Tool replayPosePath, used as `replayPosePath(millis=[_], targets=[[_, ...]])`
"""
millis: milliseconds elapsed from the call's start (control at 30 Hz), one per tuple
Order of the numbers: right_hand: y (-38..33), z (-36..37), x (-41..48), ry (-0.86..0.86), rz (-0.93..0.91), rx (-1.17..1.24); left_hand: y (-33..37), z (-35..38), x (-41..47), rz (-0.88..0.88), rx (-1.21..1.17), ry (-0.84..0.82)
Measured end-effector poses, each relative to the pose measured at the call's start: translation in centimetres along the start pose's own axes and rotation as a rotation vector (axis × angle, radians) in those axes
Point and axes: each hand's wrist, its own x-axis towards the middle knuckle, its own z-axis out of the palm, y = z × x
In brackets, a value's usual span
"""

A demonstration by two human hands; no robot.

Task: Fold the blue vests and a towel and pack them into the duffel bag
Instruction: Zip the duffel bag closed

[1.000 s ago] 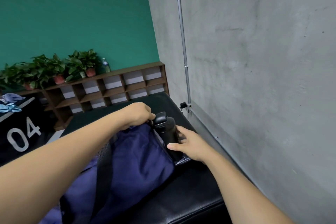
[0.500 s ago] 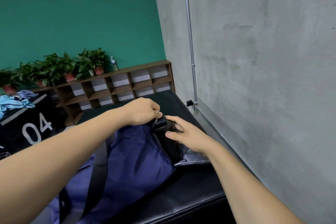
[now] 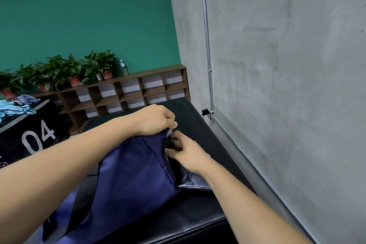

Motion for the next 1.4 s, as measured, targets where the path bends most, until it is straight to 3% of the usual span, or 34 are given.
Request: replayPosePath(millis=[133, 300, 533, 633, 733, 800, 933, 1067, 1400], targets=[[-0.1, 0.6, 0.0, 0.009, 0.033, 0.023, 0.3, 0.4, 0.1, 0.021, 0.027, 0.013], [1.7, -0.1, -0.1, -0.109, 0.093, -0.028, -0.2, -0.1, -0.6, 0.009, 0.053, 0.019], [0.0, 1.2, -0.3, 0.041, -0.012, -0.159, 1.4, 1.0, -0.4, 0.083, 0.062, 0.036], [-0.1, 1.4, -0.2, 0.025, -0.015, -0.317, 1.5, 1.8, -0.7, 0.093, 0.212, -0.021], [0.1, 0.5, -0.5, 0.032, -0.001, -0.291, 1.2, 2.7, -1.3, 0.069, 0.34, -0.132], [0.5, -0.7, -0.4, 0.062, 0.009, -0.255, 0.6, 2.4, -2.1, 0.058, 0.292, -0.153], [1.3, -2.6, 0.2, 0.286, -0.026, -0.006, -1.9, -0.4, -4.4, 0.086, 0.107, 0.053], [-1.1, -3.6, 0.0, 0.468, -0.118, -0.005, -6.3, -2.7, -7.8, -0.004, -0.018, 0.254], [-11.3, 1.2, 2.1, 0.272, -0.248, -0.199, -18.9, -1.9, -16.1, -0.358, -0.372, 0.607]])
